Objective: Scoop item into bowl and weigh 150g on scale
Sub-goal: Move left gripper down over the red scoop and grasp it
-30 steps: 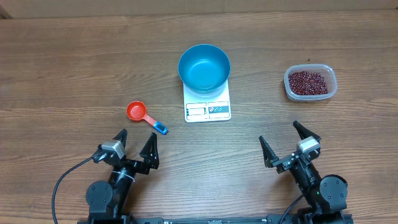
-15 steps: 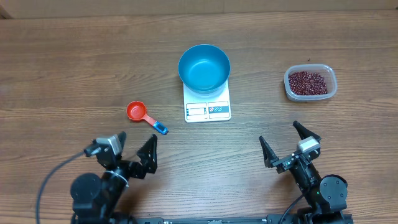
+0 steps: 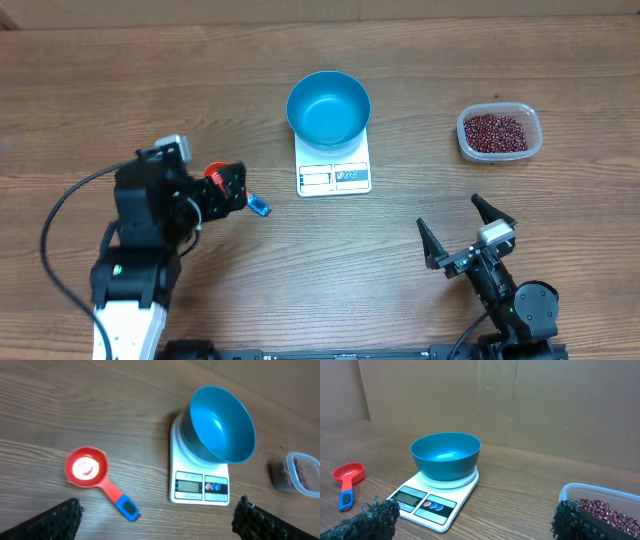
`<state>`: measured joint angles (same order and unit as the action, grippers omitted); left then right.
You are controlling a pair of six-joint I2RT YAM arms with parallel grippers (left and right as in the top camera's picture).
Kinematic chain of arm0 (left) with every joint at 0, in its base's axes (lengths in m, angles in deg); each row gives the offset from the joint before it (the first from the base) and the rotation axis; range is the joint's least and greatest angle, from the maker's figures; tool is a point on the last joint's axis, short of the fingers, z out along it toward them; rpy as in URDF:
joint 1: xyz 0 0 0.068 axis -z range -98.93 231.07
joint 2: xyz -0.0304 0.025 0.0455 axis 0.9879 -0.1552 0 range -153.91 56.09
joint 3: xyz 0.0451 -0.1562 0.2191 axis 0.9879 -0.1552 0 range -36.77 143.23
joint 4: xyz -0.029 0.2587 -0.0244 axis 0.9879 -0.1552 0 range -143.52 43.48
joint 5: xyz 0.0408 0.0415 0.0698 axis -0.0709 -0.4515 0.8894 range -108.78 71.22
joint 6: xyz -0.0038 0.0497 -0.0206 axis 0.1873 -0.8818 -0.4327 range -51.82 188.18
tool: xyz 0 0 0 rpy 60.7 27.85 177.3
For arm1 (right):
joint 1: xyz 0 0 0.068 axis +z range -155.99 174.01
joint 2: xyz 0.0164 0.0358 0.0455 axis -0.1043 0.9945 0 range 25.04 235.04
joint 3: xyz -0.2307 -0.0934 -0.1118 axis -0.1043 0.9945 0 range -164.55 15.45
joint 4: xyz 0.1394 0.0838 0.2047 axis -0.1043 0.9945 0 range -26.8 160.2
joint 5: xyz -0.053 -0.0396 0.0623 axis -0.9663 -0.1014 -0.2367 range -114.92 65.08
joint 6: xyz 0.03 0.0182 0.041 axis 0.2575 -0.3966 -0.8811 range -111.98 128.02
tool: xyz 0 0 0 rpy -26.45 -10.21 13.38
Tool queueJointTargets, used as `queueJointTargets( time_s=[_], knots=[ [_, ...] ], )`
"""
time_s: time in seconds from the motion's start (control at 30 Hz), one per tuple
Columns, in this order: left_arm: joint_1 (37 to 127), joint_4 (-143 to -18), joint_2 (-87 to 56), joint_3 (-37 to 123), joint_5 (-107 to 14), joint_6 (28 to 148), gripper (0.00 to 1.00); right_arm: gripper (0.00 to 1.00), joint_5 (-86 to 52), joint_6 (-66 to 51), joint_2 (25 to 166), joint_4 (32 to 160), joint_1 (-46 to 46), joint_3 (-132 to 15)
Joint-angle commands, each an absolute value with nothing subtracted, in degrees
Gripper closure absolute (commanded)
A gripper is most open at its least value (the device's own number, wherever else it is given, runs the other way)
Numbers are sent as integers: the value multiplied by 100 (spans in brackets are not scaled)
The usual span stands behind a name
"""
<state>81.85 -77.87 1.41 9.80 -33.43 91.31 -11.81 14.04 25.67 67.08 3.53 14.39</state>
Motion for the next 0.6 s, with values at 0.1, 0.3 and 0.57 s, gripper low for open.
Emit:
queueJointTargets(
  time_s=[0.1,0.3,0.57],
  knots=[
    [8213,-7300,-687,1107,-4178,9759,0,0,-1225,1380,2521,6670,366,1498],
    [8432,-7547,-1175,1107,-3254,10576,1,0,-1225,1380,2521,6670,366,1498],
    [9612,-7991,-1542,1107,-1131,11953,8,0,-1223,1380,2521,6670,366,1498]
  ],
)
